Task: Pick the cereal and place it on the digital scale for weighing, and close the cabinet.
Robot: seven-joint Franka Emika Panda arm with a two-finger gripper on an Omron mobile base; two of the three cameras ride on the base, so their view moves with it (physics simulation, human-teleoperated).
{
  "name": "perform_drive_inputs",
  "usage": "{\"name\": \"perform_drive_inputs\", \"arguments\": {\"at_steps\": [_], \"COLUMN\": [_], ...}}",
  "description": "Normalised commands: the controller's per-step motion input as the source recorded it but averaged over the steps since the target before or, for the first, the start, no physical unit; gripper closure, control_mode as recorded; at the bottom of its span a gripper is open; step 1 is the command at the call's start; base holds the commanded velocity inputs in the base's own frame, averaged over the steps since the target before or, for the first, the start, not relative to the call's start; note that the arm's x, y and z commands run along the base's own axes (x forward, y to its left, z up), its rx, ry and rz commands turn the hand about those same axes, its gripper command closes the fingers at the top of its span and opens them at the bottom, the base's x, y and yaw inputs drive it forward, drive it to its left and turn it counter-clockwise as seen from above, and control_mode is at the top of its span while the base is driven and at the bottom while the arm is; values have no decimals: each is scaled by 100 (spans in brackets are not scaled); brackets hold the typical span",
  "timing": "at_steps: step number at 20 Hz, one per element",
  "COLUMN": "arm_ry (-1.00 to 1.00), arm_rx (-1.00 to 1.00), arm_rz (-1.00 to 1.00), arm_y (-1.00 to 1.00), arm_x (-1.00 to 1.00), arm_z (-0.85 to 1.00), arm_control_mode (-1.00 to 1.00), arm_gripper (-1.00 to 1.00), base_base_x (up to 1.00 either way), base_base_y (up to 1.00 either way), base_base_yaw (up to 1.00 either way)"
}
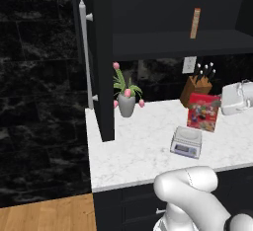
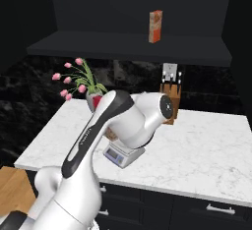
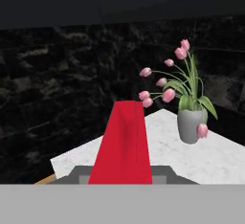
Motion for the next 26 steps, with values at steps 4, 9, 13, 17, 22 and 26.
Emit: {"name": "perform_drive_inputs", "arguments": {"at_steps": [4, 9, 13, 17, 22, 26], "arm_ry": [-6, 0, -1, -5, -6, -2], "arm_rx": [0, 0, 0, 0, 0, 0], "arm_rz": [2, 7, 4, 0, 2, 2], "arm_y": [-35, -28, -6, 0, -1, 0], "arm_x": [26, 24, 28, 32, 23, 19], "arm_z": [-55, -43, -37, -29, -28, -30], "arm_control_mode": [-100, -100, -100, -100, -100, -100], "arm_gripper": [100, 100, 100, 100, 100, 100], "base_base_x": [0, 0, 0, 0, 0, 0], "base_base_y": [0, 0, 0, 0, 0, 0], "base_base_yaw": [0, 0, 0, 0, 0, 0]}}
